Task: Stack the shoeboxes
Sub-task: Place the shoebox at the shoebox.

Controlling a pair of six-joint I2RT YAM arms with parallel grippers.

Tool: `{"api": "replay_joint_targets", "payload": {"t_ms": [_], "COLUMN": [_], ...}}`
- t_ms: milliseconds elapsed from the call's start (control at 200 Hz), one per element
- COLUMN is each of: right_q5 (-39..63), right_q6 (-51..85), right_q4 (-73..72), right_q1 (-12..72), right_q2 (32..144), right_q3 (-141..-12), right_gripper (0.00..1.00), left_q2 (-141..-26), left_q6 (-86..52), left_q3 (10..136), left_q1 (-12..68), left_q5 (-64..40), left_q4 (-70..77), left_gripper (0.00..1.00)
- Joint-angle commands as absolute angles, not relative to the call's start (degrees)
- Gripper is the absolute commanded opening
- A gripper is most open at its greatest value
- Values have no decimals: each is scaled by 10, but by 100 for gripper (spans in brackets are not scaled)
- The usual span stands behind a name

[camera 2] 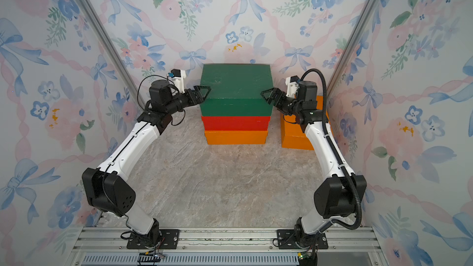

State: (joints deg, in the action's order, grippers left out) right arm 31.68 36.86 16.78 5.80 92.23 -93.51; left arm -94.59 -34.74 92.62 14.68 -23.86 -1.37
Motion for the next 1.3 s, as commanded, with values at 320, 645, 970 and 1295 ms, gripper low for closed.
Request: {"api": "replay_joint_targets", "payload": {"t_ms": [320, 645, 970, 1295], "right_q5": [327, 326, 316, 310], "right_q6": [363, 363, 363, 363], "right_q4": [154, 155, 164, 175], "right_q1": [76, 76, 71, 51], "right_q2": [911, 908, 911, 930], "right_q3": [-937, -938, -938, -948], "right_gripper": [97, 97, 97, 97], "left_q2": [-965, -955, -950, -943], "left_q6": [-354, -352, -351, -347], "left_q3": [955, 947, 932, 924], "left_q1": [145, 145, 134, 124], "left_q5": [-257, -256, -239, -232], "left_q4": [-8, -7, -8, -7], "left_gripper": [97, 97, 98, 98]}}
